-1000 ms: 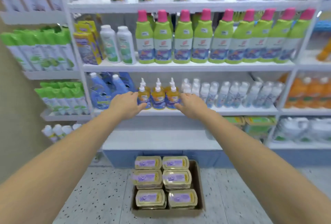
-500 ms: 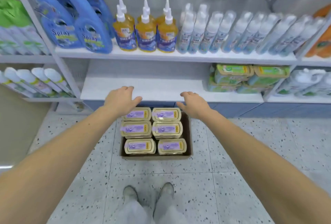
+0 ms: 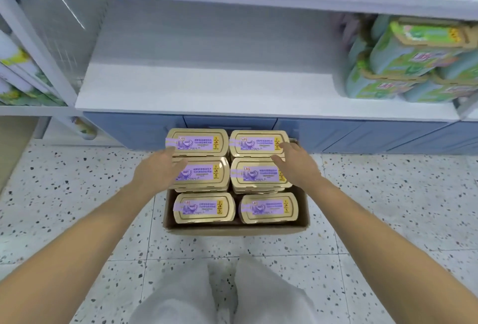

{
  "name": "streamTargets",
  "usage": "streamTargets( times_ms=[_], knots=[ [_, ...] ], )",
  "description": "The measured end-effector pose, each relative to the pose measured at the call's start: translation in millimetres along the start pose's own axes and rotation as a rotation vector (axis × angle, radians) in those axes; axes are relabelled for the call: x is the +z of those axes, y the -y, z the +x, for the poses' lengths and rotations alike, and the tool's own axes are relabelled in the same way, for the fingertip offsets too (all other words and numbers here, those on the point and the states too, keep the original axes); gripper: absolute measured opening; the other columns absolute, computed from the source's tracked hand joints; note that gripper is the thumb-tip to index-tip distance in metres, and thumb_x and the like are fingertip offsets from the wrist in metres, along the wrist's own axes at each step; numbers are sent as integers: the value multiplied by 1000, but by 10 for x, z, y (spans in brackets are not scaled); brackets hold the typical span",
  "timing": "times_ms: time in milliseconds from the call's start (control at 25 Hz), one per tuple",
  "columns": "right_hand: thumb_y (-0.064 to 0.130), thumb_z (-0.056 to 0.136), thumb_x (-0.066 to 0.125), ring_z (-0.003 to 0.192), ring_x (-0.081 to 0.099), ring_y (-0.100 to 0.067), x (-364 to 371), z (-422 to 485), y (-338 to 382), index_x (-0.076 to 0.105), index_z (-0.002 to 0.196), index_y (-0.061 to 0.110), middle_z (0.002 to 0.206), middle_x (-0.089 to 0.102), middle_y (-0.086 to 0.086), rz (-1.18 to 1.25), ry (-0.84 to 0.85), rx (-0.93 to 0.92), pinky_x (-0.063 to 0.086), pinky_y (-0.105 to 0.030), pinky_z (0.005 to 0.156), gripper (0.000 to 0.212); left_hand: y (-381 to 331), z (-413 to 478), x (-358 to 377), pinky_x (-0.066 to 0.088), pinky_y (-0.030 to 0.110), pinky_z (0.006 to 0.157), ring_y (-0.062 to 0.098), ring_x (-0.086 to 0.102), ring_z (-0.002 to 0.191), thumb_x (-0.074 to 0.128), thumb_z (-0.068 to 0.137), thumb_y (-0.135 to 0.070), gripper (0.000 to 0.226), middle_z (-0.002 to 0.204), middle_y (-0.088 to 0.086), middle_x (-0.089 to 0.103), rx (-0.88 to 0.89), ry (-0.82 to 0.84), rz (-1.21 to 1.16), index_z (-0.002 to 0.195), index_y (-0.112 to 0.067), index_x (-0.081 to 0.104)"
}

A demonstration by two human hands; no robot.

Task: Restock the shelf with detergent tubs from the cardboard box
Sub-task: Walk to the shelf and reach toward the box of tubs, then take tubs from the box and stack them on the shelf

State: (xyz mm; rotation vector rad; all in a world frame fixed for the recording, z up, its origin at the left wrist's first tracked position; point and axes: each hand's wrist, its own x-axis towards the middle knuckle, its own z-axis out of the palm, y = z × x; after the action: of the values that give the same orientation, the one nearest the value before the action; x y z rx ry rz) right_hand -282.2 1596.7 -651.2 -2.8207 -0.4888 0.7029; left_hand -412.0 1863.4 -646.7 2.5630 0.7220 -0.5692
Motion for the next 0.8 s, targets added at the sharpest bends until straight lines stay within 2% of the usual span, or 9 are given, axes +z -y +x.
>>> streamTargets(
  times_ms=[120,200,320,440,560,640,680,720,800],
  knots=[
    [35,94,41,124,44,-33,540,349,-284,40,135,7,139,46,-15,50,-97,70,40,-41,95,50,396,410,529,44,44,93,35,52,117,40,91,-44,51,130,16,57,-60,-101,-109,131,-13,48],
    [34,93,42,121,45,-33,864,529,-468,44,131,6,135,48,-17,87,-180,93,42,-42,91,47,591,623,849,46,45,88,39,57,106,41,89,-48,51,119,21,62,-108,-169,-152,126,-13,50],
    [35,92,44,117,47,-34,1224,692,-730,44,128,8,130,50,-16,136,-316,117,42,-42,85,46,778,827,1199,48,45,84,40,59,100,42,86,-56,56,115,20,63,-128,-264,-211,119,-12,51],
    [44,90,45,117,50,-37,1524,757,-965,38,134,10,129,54,-17,167,-367,162,43,-44,86,56,884,903,1474,44,42,76,42,60,93,49,89,-46,47,108,22,64,-108,-383,-194,120,-12,51],
    [46,91,44,106,55,-37,1648,787,-1043,51,120,6,111,62,-19,285,-404,184,39,-40,76,50,887,961,1586,45,36,71,33,57,88,59,86,-36,28,97,16,62,-113,-493,-482,102,-13,58],
    [40,92,46,93,56,-34,1668,824,-1043,57,107,3,94,60,-15,441,-425,144,36,-35,70,42,945,1004,1617,55,28,53,23,62,72,62,84,-33,19,92,11,63,-141,-416,-785,89,-15,60],
    [37,92,46,87,54,-31,1660,832,-1040,59,102,2,90,59,-12,505,-423,136,35,-34,66,38,965,1004,1622,57,25,49,16,65,65,63,84,-33,16,90,9,65,-154,-352,-912,87,-17,61],
    [35,92,47,82,53,-28,1649,830,-1039,60,97,3,88,58,-11,557,-415,138,35,-33,62,35,969,993,1622,57,25,50,10,66,60,62,85,-32,15,87,7,67,-167,-299,-994,88,-17,63],
    [35,91,49,76,54,-25,1628,809,-1052,59,88,5,83,60,-11,673,-379,167,37,-29,56,32,992,994,1615,58,30,54,8,67,61,61,86,-34,22,84,3,67,-183,-241,-1060,94,-13,64]
  ],
)
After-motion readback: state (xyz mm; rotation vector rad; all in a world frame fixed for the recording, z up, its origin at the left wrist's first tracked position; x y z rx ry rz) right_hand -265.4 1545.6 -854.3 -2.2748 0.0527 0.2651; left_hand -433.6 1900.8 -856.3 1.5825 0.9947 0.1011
